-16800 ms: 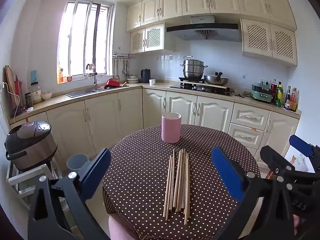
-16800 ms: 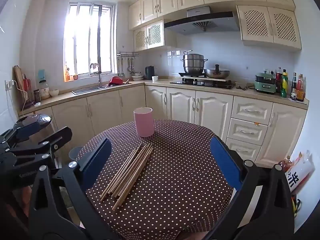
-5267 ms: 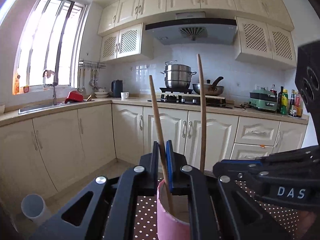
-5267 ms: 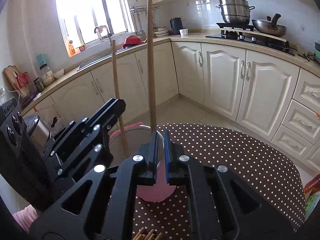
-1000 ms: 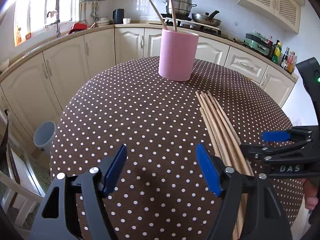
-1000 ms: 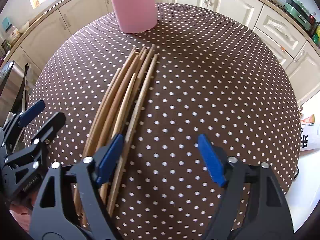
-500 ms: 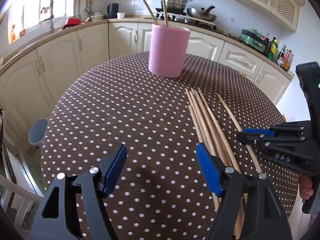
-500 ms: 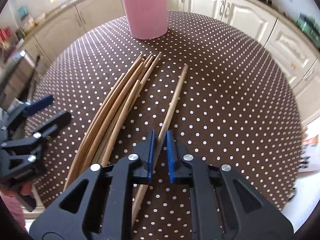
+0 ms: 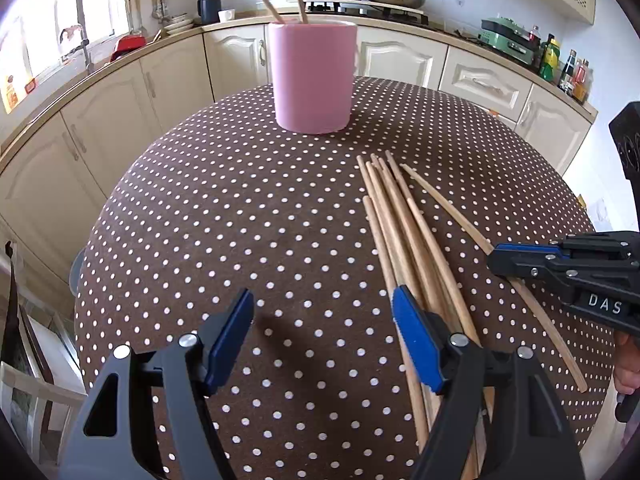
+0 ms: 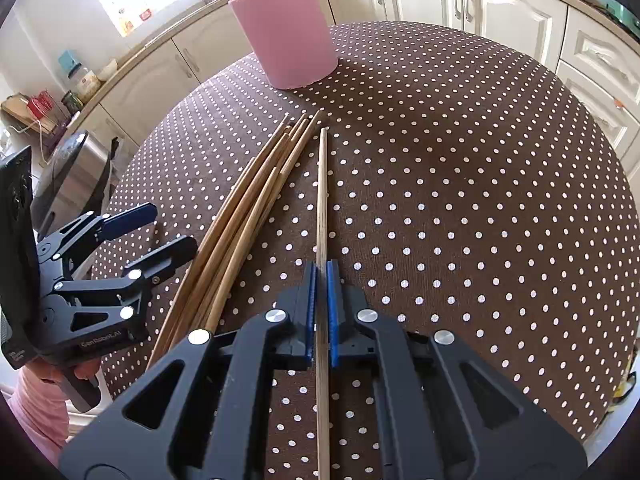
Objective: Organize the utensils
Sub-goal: 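Close the right tool on a chopstick while the left tool grasps another chopstick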
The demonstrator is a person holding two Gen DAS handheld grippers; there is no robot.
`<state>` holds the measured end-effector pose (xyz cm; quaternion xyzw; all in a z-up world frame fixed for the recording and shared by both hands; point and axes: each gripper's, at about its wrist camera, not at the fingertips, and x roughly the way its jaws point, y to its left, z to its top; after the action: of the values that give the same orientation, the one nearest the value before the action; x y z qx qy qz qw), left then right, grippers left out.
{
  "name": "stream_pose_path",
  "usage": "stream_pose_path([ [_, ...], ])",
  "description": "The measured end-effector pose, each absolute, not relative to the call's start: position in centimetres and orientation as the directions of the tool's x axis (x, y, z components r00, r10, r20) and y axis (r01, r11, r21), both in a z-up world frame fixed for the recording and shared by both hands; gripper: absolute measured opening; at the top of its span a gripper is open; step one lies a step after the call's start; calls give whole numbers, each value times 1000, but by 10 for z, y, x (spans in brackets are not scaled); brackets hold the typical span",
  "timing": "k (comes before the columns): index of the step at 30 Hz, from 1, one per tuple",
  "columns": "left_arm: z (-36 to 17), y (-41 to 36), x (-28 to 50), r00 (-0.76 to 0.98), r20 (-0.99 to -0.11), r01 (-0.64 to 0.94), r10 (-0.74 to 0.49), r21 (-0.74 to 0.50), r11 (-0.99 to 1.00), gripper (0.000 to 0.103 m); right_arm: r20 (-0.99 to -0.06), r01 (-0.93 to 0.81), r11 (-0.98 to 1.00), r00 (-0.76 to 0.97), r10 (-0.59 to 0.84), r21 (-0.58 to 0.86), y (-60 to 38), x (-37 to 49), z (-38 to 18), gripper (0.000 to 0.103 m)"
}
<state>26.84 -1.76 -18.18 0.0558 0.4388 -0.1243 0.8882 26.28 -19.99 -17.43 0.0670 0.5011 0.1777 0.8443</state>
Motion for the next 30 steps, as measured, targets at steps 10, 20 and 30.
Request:
stream_pose_path([
  [10,-178,-35,278,557,-826,271,-84,85,959,76,-809,-245,909,417,414,338,-219,265,-170,6],
  [20,-173,-59,304,512,-859,223,13,148,964,78,-809,-242,905,410,421,349,-217,266,-171,6],
  [30,-180,-45,323,343,-938,186,-38,28,982,78,-806,-237,902,406,430,362,-221,267,-172,6],
])
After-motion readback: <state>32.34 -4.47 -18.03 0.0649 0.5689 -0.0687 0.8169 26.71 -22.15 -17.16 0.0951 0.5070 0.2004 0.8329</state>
